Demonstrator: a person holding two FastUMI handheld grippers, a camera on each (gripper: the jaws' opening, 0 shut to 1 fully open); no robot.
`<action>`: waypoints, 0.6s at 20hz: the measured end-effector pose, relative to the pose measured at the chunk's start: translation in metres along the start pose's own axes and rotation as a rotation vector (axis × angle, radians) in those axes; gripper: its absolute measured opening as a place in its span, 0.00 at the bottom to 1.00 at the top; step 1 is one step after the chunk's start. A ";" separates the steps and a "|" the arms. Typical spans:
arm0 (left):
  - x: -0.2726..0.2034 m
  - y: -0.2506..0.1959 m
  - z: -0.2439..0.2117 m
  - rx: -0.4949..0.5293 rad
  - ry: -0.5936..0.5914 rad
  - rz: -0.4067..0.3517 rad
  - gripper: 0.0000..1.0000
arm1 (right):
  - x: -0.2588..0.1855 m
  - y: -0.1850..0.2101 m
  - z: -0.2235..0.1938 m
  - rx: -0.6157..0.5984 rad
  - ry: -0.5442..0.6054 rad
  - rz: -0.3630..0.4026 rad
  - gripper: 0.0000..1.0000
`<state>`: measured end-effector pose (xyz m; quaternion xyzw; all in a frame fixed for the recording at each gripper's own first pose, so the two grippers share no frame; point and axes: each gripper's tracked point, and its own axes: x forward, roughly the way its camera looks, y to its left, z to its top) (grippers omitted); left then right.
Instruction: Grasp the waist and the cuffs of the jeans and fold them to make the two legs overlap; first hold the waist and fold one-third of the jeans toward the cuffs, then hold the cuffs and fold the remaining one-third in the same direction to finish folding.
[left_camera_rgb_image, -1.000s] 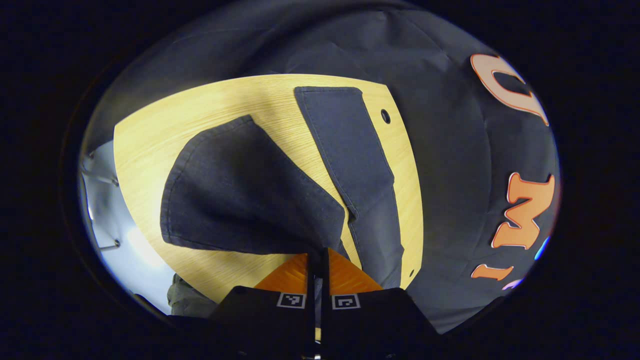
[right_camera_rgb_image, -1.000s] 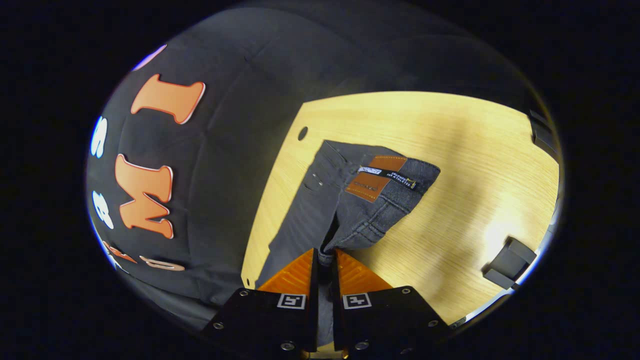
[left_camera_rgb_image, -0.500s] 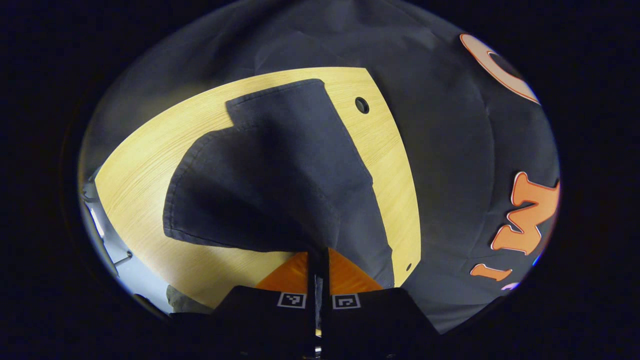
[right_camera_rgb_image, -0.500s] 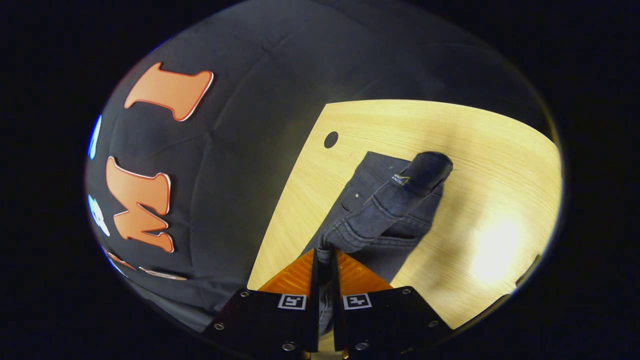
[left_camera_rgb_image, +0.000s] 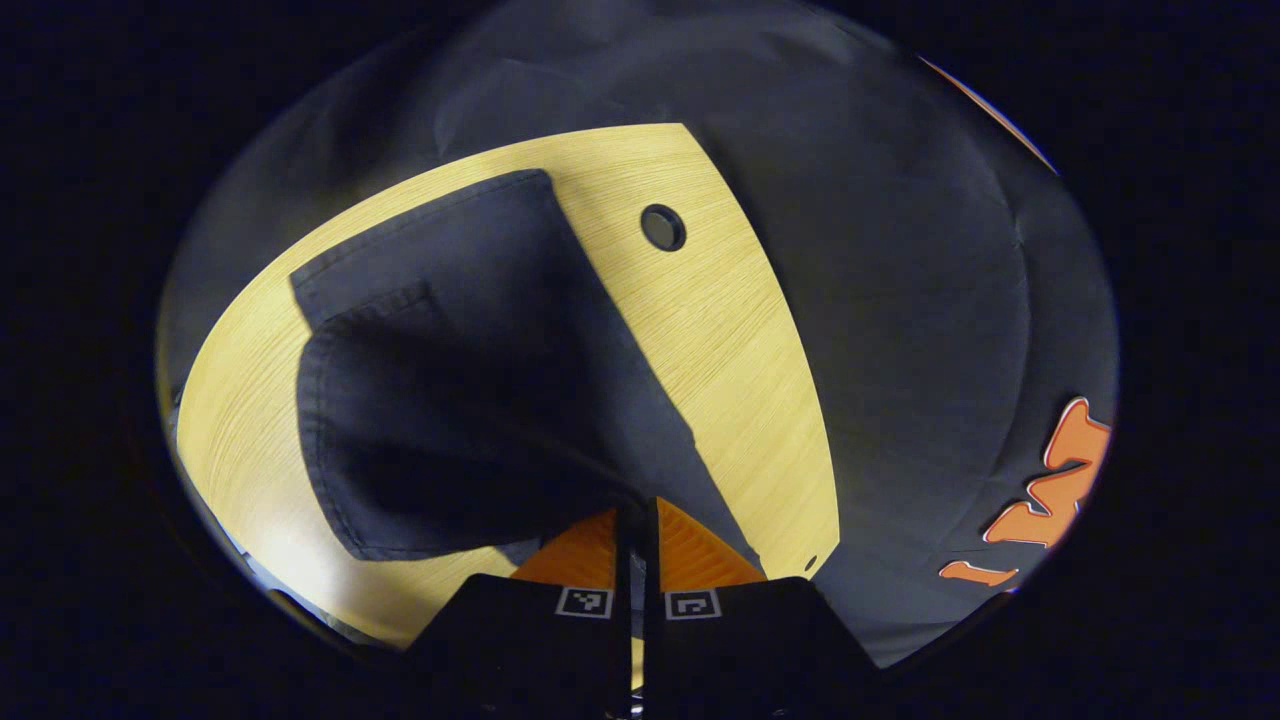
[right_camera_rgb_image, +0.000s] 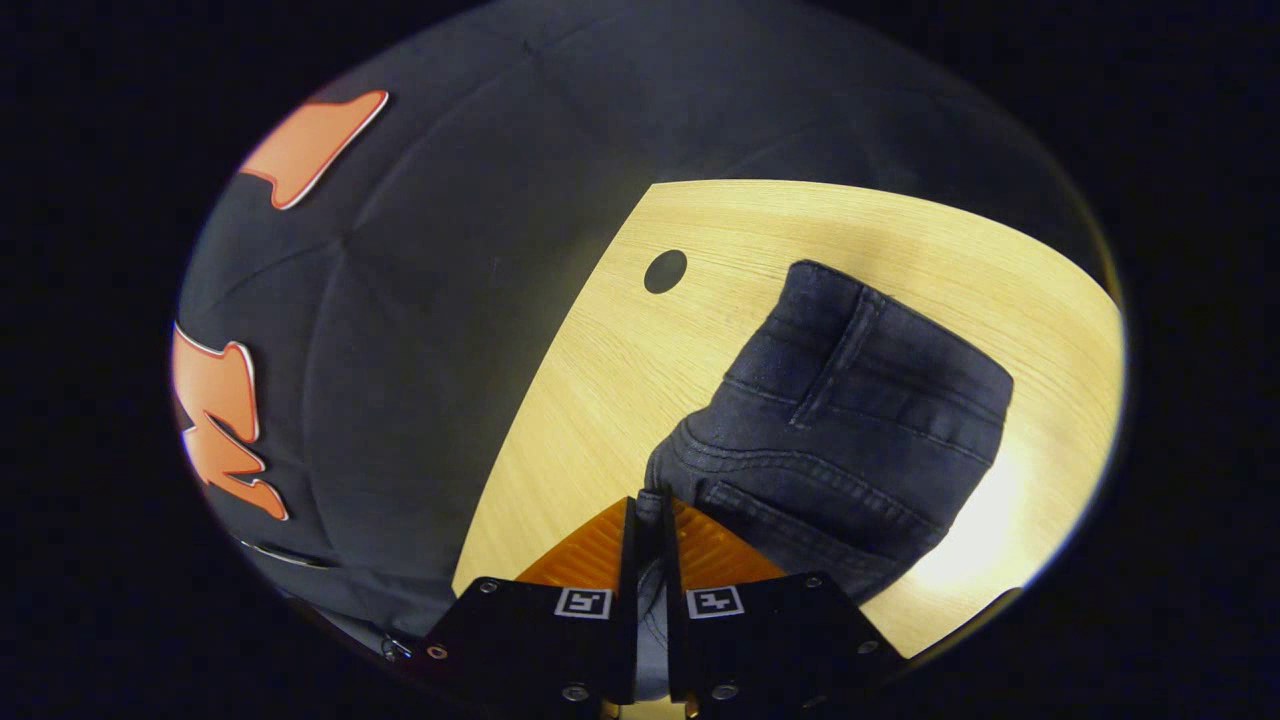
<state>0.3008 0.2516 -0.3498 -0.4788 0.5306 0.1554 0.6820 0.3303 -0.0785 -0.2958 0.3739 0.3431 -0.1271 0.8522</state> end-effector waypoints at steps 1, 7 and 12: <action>0.009 -0.006 0.008 0.011 0.010 0.004 0.05 | 0.003 0.001 0.002 -0.016 0.001 -0.011 0.13; 0.027 -0.016 0.027 0.147 0.004 0.062 0.99 | -0.008 0.017 0.009 -0.017 -0.025 0.012 0.30; -0.003 -0.010 0.052 0.234 -0.060 0.060 0.98 | -0.051 0.032 0.014 -0.064 -0.079 0.051 0.98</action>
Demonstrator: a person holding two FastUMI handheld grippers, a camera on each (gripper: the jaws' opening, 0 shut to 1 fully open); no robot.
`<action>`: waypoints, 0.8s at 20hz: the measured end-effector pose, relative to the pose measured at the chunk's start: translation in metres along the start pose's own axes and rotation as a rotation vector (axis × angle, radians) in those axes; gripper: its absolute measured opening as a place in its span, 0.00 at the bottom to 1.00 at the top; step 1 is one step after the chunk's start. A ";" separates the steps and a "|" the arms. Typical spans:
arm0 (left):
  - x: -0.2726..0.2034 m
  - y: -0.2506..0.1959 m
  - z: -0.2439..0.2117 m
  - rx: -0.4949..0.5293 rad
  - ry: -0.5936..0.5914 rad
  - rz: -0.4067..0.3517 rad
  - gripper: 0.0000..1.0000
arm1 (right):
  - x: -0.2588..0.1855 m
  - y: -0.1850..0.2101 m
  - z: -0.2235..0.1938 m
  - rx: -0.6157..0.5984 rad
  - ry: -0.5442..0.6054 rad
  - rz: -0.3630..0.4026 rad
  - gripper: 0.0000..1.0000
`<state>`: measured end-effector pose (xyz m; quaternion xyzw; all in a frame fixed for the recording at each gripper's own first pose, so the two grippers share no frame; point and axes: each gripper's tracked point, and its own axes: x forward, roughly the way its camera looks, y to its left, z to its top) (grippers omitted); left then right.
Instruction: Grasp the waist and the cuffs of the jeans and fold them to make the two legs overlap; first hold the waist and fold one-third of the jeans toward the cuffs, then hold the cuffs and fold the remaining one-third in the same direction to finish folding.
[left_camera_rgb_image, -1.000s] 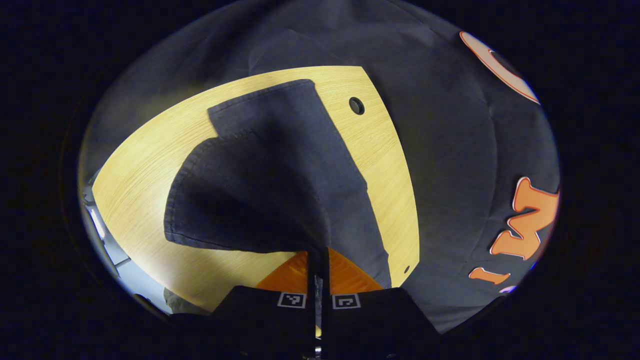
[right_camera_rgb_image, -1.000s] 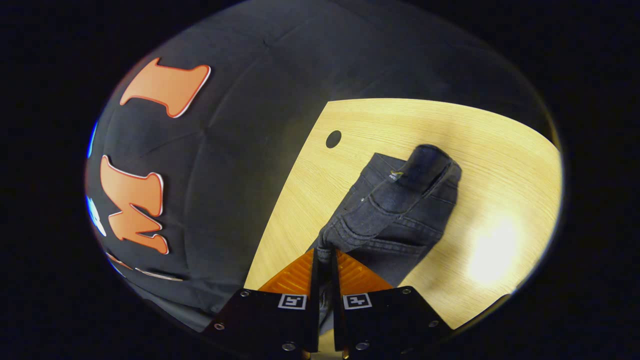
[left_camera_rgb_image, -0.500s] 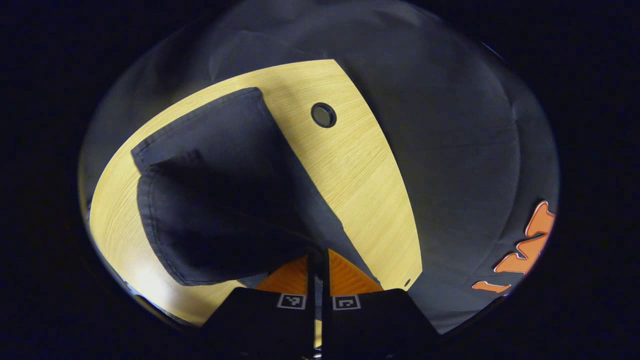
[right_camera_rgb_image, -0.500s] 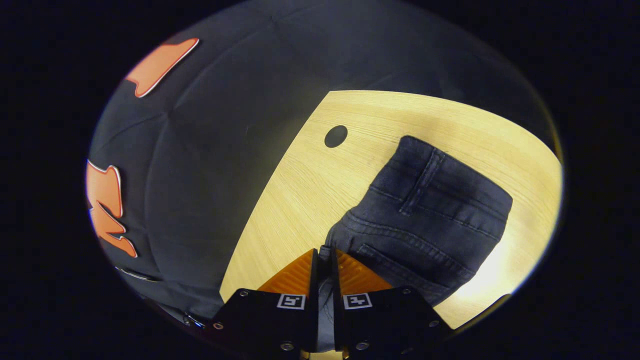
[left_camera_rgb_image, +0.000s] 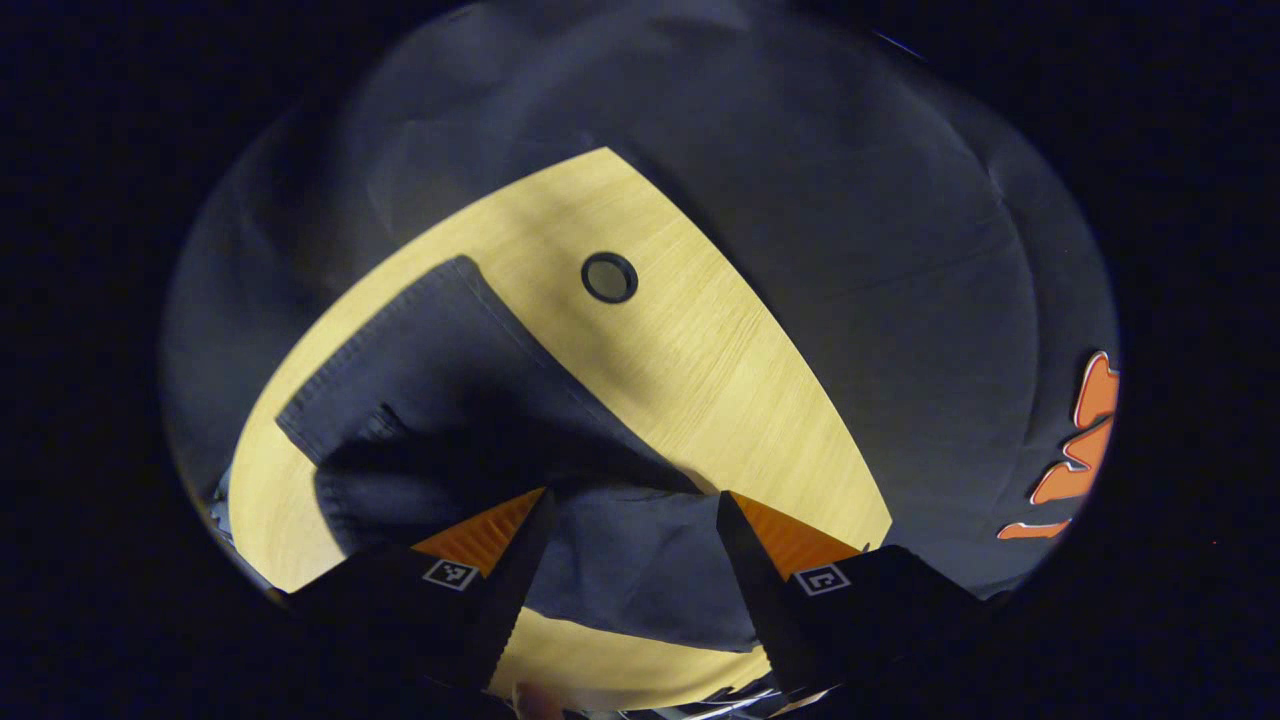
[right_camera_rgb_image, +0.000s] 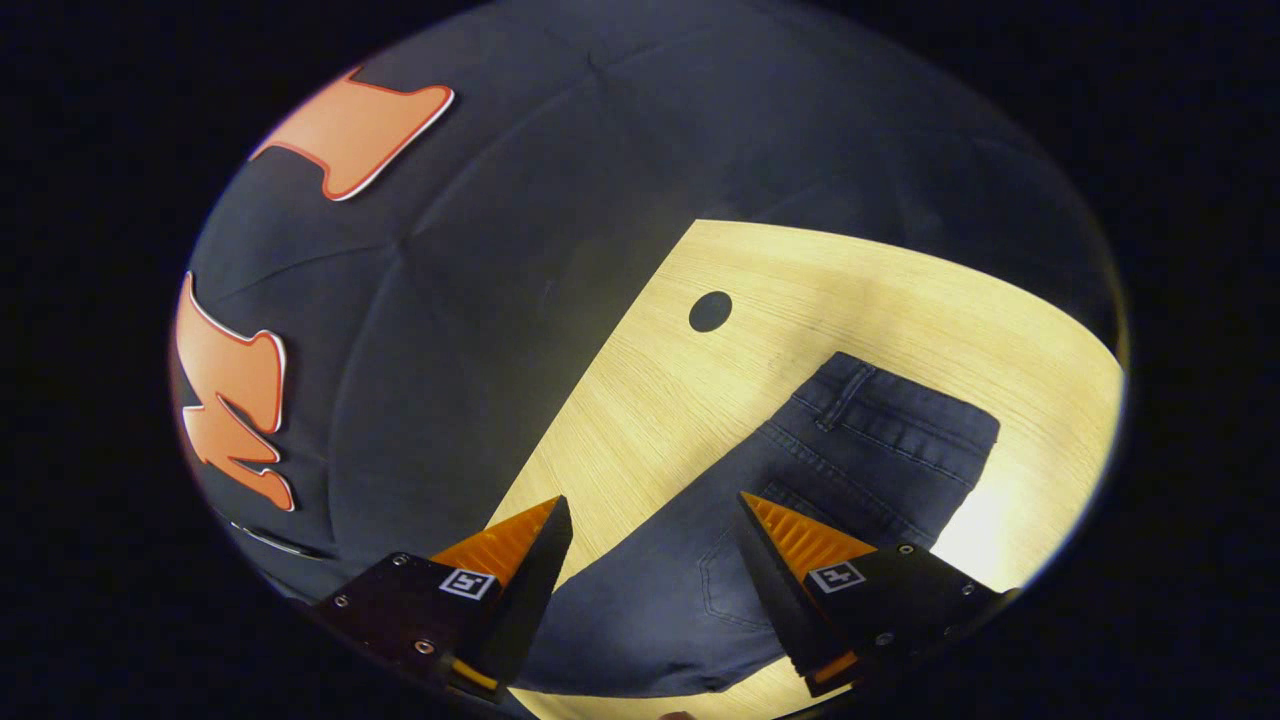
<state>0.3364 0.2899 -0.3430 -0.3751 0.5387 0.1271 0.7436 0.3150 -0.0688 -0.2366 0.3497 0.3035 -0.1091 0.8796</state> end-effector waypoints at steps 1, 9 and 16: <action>-0.010 -0.001 0.004 0.005 -0.014 -0.029 0.98 | -0.009 0.001 -0.004 -0.025 -0.003 0.000 0.98; -0.126 -0.021 -0.030 0.111 -0.123 -0.300 0.98 | -0.115 0.011 -0.049 -0.080 -0.071 0.080 0.98; -0.195 -0.072 -0.093 0.326 -0.329 -0.555 0.98 | -0.183 -0.056 -0.075 0.008 -0.149 0.033 0.98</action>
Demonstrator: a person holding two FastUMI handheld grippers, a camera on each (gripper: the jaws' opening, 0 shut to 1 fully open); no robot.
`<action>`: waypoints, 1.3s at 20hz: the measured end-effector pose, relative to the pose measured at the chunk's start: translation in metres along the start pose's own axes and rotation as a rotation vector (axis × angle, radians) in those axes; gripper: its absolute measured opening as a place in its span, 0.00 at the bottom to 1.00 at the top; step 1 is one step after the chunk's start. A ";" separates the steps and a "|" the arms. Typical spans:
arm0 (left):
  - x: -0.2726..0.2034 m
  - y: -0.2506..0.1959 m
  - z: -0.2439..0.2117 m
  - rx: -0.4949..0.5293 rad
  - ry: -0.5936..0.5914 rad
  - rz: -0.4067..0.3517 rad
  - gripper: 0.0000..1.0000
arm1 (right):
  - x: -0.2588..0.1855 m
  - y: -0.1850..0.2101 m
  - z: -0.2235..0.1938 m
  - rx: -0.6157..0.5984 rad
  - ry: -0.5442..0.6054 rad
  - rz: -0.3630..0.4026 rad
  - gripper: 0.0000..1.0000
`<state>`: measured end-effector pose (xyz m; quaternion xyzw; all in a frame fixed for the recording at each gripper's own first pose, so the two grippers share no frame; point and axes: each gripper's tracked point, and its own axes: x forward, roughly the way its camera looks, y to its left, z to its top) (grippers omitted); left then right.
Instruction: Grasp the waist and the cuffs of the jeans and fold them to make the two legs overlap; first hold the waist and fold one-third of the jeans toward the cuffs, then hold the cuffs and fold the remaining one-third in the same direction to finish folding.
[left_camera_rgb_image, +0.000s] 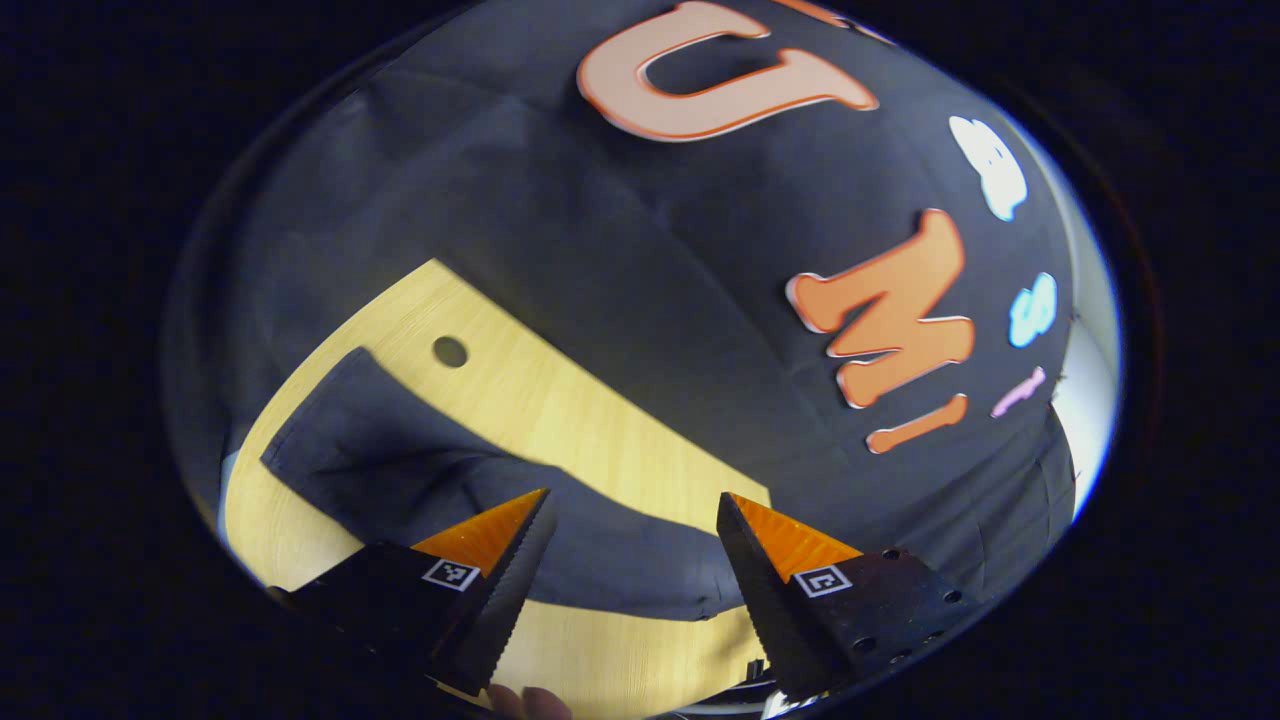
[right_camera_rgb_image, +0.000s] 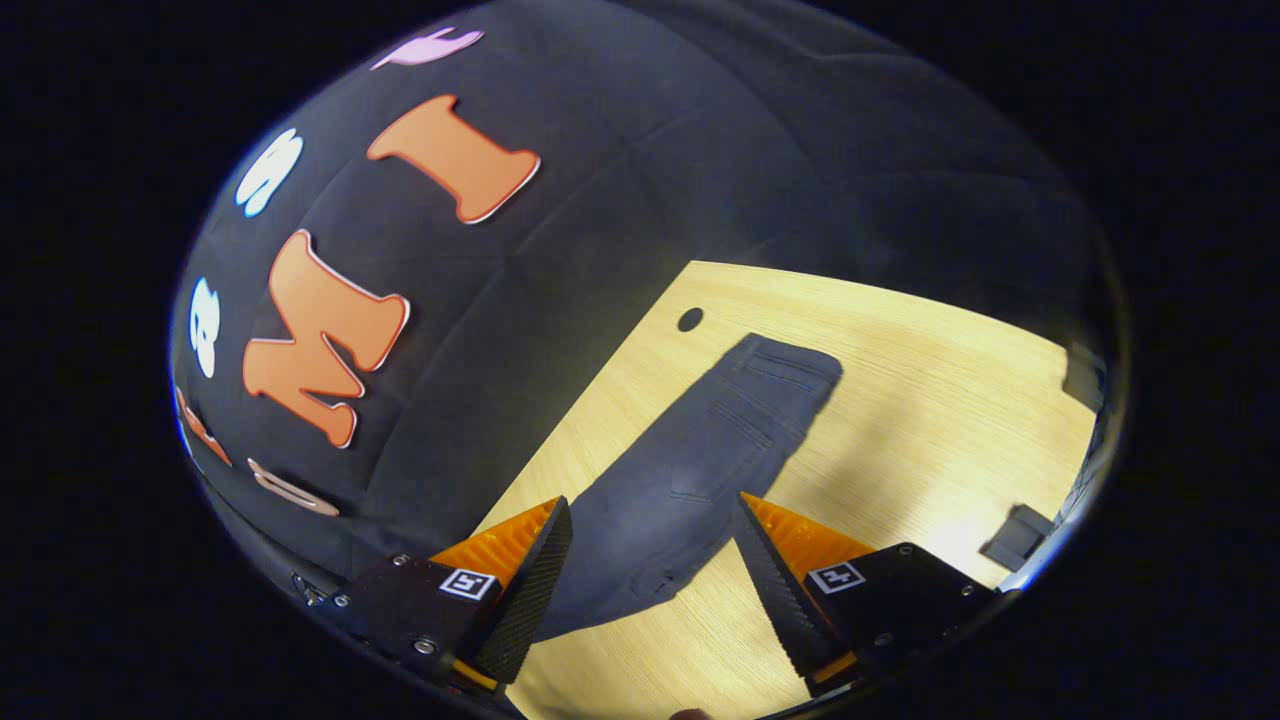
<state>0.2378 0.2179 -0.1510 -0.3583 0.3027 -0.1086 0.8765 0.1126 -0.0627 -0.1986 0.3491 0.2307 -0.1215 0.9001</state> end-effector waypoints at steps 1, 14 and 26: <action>-0.003 -0.015 -0.002 0.032 -0.046 -0.040 0.98 | -0.005 -0.011 0.000 0.021 -0.011 -0.008 0.98; -0.022 -0.090 -0.023 0.379 -0.375 0.025 0.98 | 0.073 -0.094 0.030 0.119 0.052 -0.060 0.98; -0.029 -0.093 -0.043 0.296 -0.378 0.113 0.98 | 0.189 -0.118 0.019 0.205 0.213 -0.147 0.98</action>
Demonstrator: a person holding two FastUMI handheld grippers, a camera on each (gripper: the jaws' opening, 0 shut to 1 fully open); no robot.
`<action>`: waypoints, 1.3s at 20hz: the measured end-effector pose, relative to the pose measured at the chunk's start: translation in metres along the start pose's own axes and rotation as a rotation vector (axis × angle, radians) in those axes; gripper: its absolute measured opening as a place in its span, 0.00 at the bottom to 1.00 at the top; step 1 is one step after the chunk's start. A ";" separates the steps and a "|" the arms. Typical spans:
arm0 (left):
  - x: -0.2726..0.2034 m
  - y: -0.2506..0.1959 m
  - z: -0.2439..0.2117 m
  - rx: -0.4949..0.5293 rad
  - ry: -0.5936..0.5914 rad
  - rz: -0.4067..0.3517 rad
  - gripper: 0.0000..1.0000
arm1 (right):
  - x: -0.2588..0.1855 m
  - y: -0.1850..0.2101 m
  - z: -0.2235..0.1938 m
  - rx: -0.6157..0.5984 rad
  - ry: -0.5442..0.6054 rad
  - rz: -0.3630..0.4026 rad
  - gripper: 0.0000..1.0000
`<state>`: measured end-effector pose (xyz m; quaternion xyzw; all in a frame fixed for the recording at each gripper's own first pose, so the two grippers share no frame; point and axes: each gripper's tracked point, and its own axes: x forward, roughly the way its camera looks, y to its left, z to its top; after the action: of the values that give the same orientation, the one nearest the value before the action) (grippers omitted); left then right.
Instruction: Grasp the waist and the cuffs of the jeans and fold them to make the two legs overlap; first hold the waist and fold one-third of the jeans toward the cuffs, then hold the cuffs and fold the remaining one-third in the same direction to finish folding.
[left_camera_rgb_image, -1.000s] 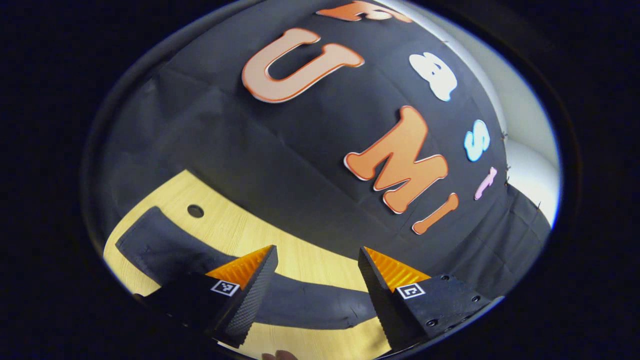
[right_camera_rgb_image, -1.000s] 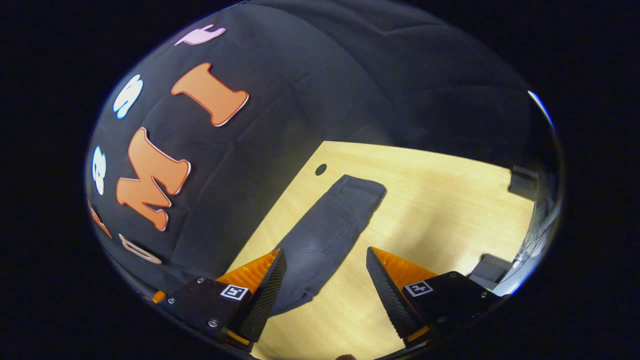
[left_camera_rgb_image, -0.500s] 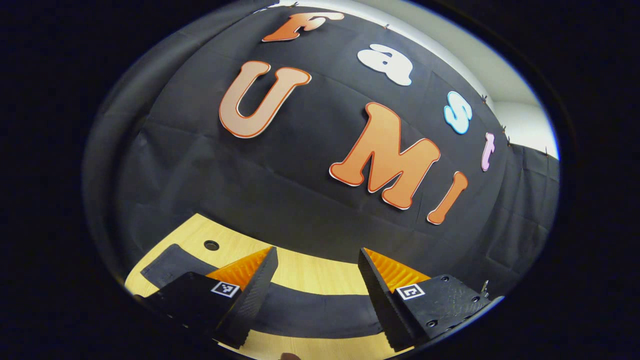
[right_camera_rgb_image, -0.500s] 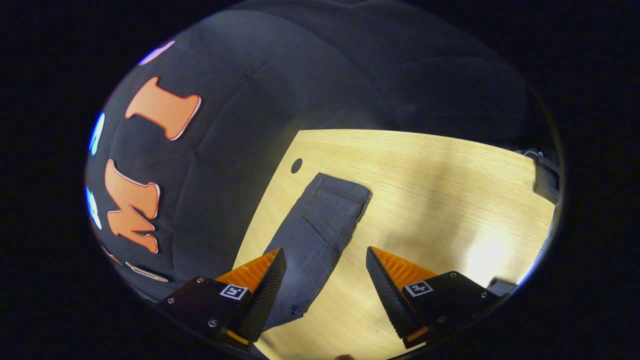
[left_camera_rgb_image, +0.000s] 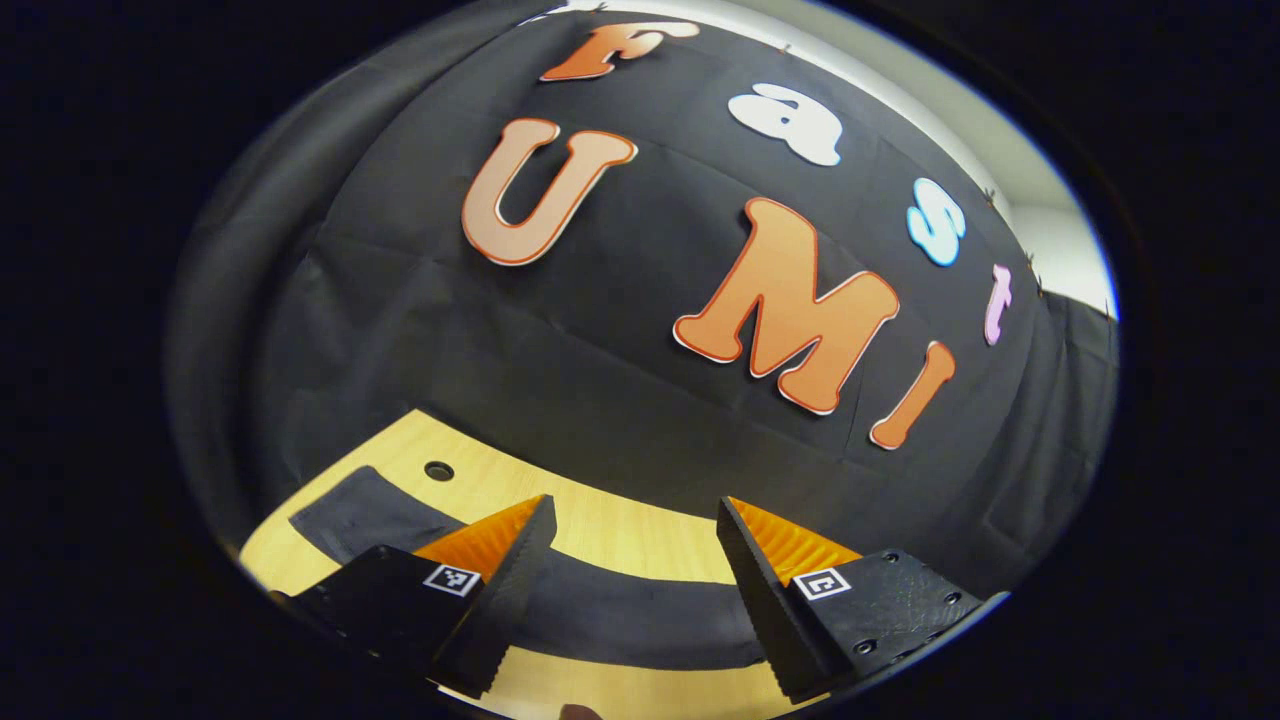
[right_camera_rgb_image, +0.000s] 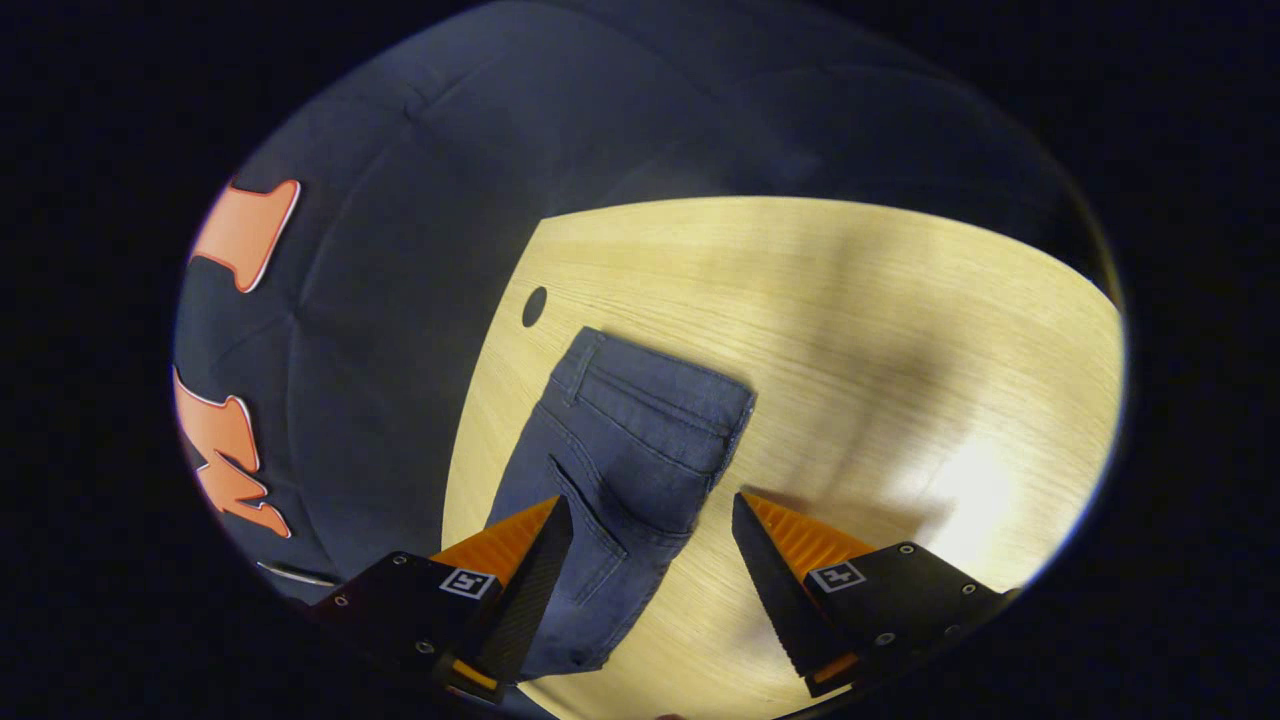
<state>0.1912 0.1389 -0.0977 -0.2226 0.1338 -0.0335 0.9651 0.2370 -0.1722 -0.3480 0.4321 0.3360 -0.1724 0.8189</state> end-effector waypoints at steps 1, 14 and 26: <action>-0.001 0.002 0.000 -0.022 -0.002 0.006 0.97 | 0.003 0.003 0.002 0.010 -0.009 0.005 0.98; -0.008 0.033 -0.001 -0.167 -0.002 0.076 0.94 | 0.007 0.003 0.014 0.010 -0.158 -0.014 0.22; -0.010 0.096 0.018 -0.132 0.046 0.045 0.98 | -0.089 0.144 -0.011 -0.281 -0.360 0.161 0.22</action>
<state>0.1866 0.2340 -0.1215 -0.2817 0.1626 -0.0078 0.9456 0.2516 -0.0822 -0.2048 0.3015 0.1700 -0.1323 0.9288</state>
